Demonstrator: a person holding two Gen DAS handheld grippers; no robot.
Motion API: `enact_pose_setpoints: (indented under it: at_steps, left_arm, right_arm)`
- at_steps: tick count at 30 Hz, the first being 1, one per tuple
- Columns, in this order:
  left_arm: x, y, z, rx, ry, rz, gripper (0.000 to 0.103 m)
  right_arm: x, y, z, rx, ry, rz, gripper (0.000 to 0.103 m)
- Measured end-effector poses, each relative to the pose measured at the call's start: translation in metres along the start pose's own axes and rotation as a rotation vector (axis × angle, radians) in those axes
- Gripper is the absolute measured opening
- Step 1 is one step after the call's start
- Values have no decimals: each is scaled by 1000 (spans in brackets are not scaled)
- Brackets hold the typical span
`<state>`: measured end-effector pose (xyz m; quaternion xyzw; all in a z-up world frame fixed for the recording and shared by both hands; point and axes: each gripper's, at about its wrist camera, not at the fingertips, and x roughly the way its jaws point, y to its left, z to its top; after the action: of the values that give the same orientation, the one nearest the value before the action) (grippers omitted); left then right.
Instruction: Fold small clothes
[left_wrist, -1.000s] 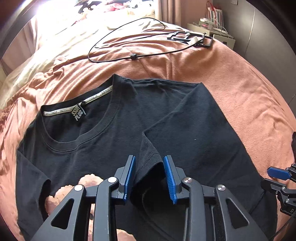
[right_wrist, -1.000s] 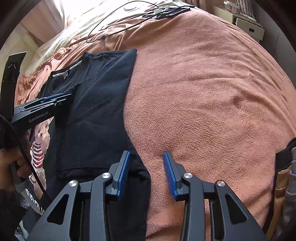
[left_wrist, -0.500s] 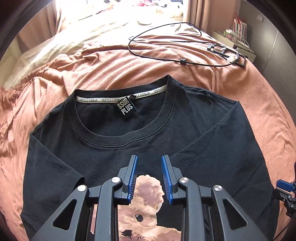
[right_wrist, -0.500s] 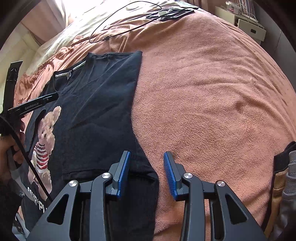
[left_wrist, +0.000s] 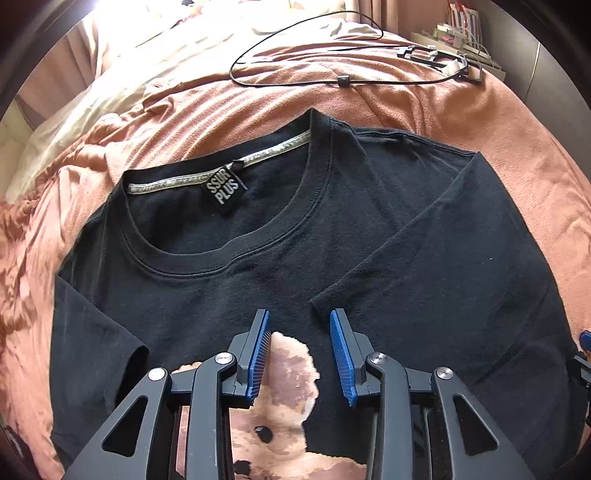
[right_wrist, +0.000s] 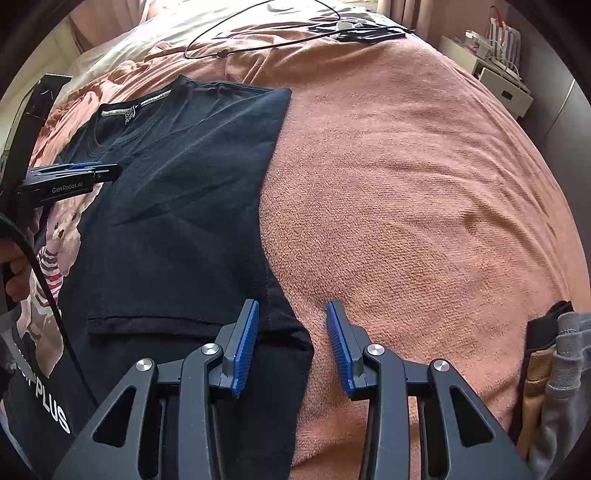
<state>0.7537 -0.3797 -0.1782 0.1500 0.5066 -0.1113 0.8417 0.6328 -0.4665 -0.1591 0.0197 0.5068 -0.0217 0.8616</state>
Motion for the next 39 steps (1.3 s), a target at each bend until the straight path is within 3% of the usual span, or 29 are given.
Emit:
enact_pose_setpoints:
  at_steps: [2,5,10,14,17,19,21,23,27,29,32,39]
  left_arm:
    - [2,10,-2,-15,26,54,37]
    - [-6,31,-6,-65,22,-23,37]
    - [-40,58,-16,-86,-12,-63,37]
    - [-68,76,-27,-94,-13,-82,37]
    - [-89,88,-34,-92,-21,-91,47]
    - [-106,92,-41,-77,-35,-87,57]
    - [-124,96,-51,-57,-55,-78,68]
    - [-142,101,-60,-41,-73,-91,78]
    - [-178,109,-83,-20,-115,-128,102]
    - [-194,113,-94,-23,-135,-140,103]
    - [-216,122,-111,-47,-140,-176,103]
    - [-262,149,-158,-83,-182,-166,103]
  right_arm:
    - [-1,3,-2,-3,-1,-17,35]
    - [-2,6,-3,1,6,-33,35]
    - [-9,9,-6,14,47,-53,35]
    - [-32,9,-15,39,25,-5,36]
    - [-55,11,-20,45,2,-1,36]
    - [-72,15,-24,46,-15,5,43]
    - [-90,21,-30,53,-33,3,70]
    - [-109,28,-36,48,-63,-15,81]
    - [-142,42,-49,36,-83,-40,93]
    - [-159,48,-55,28,-98,-57,103]
    - [-183,56,-67,25,-118,-56,103]
    - [-228,71,-92,26,-136,-15,103]
